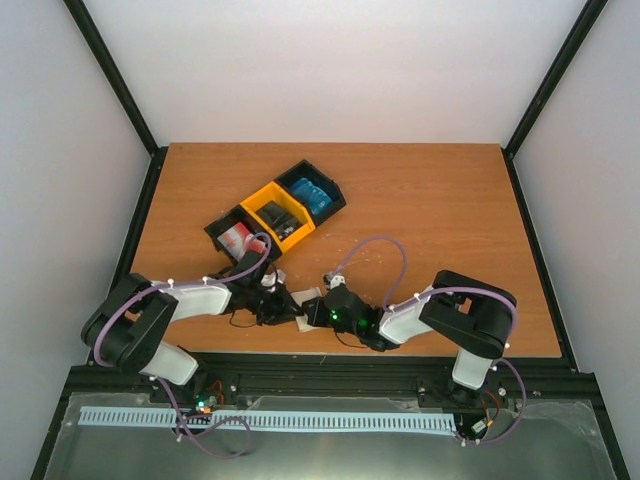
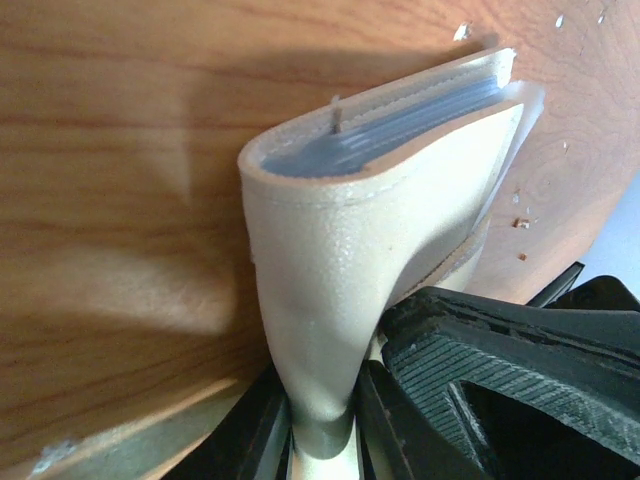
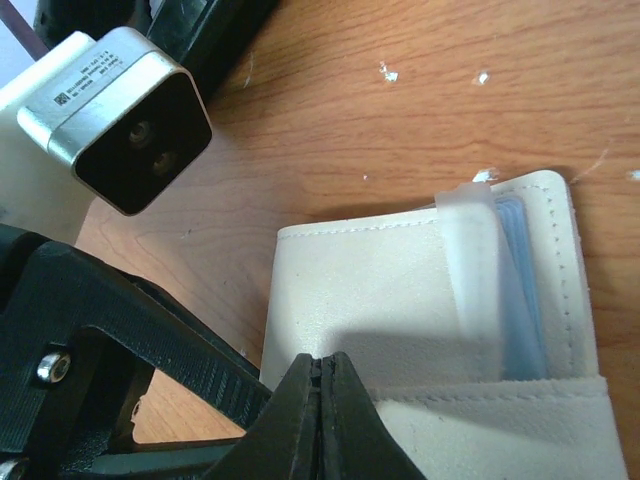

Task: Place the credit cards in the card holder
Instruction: Close the card holder at the center of the board.

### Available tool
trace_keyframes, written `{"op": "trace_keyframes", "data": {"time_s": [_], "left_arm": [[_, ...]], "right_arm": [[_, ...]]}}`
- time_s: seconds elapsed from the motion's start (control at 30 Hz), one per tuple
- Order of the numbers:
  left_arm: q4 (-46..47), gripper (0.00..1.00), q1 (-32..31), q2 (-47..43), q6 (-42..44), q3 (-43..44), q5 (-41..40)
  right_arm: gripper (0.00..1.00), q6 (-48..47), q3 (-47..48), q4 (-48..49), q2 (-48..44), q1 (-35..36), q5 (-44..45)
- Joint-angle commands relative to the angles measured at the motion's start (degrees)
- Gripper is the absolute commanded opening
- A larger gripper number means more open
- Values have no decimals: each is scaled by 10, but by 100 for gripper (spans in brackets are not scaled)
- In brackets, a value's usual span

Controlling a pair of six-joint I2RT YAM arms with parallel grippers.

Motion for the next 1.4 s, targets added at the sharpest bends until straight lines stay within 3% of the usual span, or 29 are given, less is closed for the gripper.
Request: {"op": "trace_keyframes", "data": {"time_s": [0.0,0.23,0.5,0.67,0.8,1.07,1.2,1.37], "left_arm": [[-62,21,-10,70,-2,-40,-136],[-85,25,-10,29,11,-39,-138],[-115,48,-10,-56,32,-12,-138],[-125,49,-10,-86,31,-15,-136],[-99,40,-10,-84,38,-26,-106],[-40,21,-10,-19,49,-25,-48],[-45,19,-10,-9,48,-20,-55],[-58,19,-10,4,47,-13,-72]], "right_arm": [[3,12,-43,-74,28,32,-47],[7,-16,56,-254,-80,-3,-44],[40,-32,158,-529,-162,-47,41],[57,-87,174,-595,-168,-51,-4],[59,-138,167,-575,-153,-51,-88],[61,-175,181,-564,-104,-51,-134],[54,-173,198,-569,-67,-51,-124],[35,-155,205,-589,-44,-51,-86]]}}
